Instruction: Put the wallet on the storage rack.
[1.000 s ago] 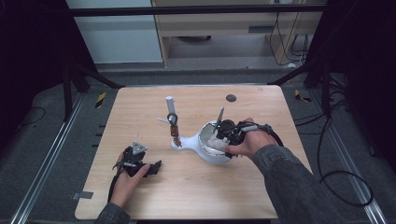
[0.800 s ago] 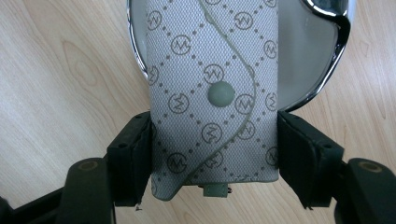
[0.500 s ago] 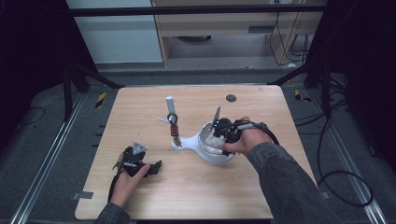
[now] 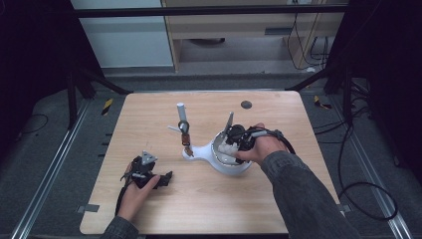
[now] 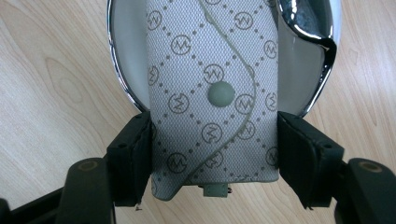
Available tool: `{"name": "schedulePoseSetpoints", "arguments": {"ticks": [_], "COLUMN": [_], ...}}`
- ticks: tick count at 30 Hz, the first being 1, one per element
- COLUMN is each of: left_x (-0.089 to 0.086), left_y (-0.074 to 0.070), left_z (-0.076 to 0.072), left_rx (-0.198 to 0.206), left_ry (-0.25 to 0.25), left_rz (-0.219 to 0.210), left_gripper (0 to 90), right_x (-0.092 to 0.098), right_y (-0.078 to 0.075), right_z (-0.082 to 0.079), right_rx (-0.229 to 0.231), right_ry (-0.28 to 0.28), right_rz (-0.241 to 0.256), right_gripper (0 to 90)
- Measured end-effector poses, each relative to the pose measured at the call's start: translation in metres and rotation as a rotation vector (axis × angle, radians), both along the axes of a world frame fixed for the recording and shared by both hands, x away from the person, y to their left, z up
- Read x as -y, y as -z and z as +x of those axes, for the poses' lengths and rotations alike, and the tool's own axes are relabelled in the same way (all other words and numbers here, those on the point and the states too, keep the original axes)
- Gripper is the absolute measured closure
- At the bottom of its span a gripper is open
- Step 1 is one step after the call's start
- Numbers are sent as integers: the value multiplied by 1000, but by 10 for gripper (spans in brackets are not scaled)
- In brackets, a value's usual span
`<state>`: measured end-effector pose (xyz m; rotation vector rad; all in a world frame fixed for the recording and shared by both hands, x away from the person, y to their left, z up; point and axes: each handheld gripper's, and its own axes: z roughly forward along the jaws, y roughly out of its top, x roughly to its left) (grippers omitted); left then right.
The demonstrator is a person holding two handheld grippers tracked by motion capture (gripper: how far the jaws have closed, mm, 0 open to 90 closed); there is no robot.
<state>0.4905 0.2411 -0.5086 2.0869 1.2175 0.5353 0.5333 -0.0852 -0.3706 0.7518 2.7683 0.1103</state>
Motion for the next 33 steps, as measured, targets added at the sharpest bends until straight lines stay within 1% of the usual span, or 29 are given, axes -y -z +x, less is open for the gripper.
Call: {"name": "schedulePoseSetpoints", "arguments": {"ticks": [3, 6, 13, 17, 18, 20, 22, 27, 29, 30, 33], "left_x": [0, 0, 0, 1, 1, 1, 1, 1, 1, 1, 1], "left_y": [0, 0, 0, 0, 0, 0, 0, 0, 0, 0, 0], "left_z": [0, 0, 0, 0, 0, 0, 0, 0, 0, 0, 0], "left_rx": [0, 0, 0, 0, 0, -1, 1, 1, 1, 1, 0], "left_ry": [1, 1, 3, 4, 4, 5, 4, 7, 7, 8, 11], "left_rz": [0, 0, 0, 0, 0, 0, -2, -1, -1, -1, 2], "left_gripper": [0, 0, 0, 0, 0, 0, 0, 0, 0, 0, 0], "right_x": [-1, -3, -5, -7, -8, -8, -9, -11, -10, -11, -11], "right_y": [1, 2, 3, 5, 6, 7, 8, 9, 9, 9, 9], "right_z": [1, 2, 4, 3, 2, 2, 2, 2, 3, 3, 3], "right_rx": [0, 6, 14, 19, 19, 35, 38, 39, 43, 43, 43], "right_ry": [3, -7, -4, -20, -11, -17, -18, -18, -22, -14, -14], "right_rz": [-4, 2, 8, -10, -11, -27, -32, -36, -30, -27, -34], "right_gripper": [322, 322, 322, 322, 322, 322, 321, 320, 320, 320, 319]}}
